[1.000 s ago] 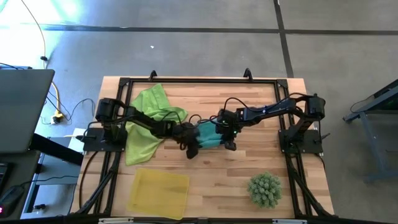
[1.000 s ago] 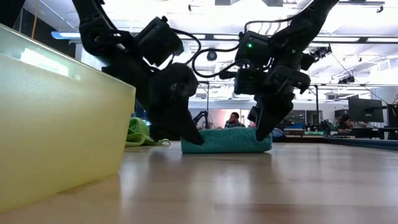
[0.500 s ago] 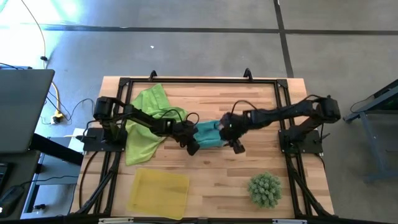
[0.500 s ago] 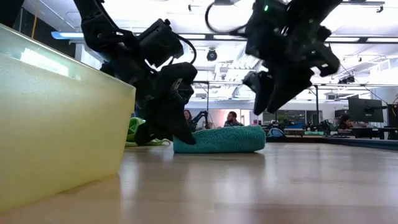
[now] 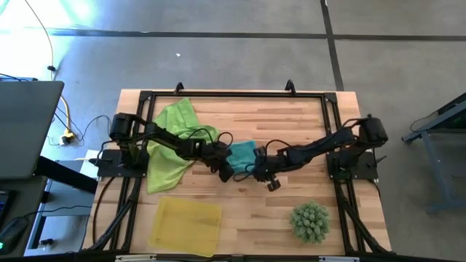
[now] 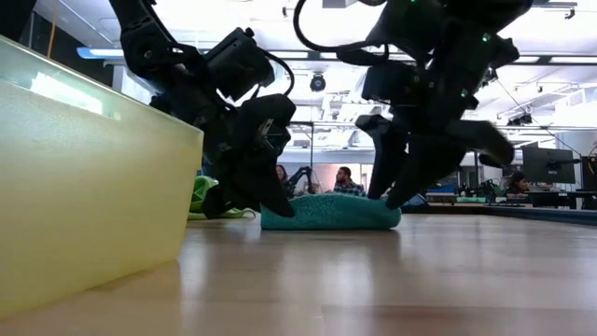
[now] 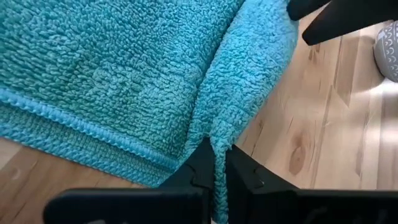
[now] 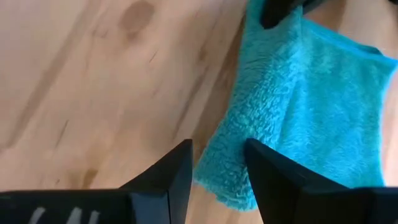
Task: Roll microfiber towels into tight, uniform cylinder then place into a basket
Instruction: Roll the blue microfiber towel
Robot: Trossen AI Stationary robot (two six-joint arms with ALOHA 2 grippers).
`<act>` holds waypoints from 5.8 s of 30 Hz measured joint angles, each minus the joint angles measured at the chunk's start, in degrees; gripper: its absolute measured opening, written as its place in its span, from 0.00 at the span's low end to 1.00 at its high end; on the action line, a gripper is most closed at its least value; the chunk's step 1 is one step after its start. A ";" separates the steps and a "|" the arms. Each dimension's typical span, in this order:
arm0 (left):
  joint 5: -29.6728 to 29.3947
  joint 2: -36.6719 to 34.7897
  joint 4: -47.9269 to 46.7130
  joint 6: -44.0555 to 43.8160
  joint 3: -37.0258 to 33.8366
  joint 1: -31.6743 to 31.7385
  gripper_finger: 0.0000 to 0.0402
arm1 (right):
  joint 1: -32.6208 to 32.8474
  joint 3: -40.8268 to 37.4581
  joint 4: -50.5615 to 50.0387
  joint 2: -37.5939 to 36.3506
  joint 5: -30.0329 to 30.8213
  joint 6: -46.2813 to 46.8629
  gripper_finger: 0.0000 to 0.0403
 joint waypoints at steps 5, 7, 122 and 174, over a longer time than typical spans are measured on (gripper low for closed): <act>-0.24 0.04 0.54 -0.02 -0.07 -0.18 0.01 | -0.44 0.00 -0.23 1.63 3.48 2.11 0.35; -0.53 0.07 0.84 -0.02 -0.09 -0.32 0.01 | -1.27 0.00 -1.15 2.39 3.46 2.65 0.35; -4.35 -0.63 -3.16 8.65 1.03 -1.01 0.12 | -11.55 -0.09 -13.18 -8.33 -29.46 3.40 0.38; 6.51 -1.82 -1.76 4.59 0.67 0.15 0.27 | -10.39 0.08 -1.45 4.49 -6.72 12.91 0.05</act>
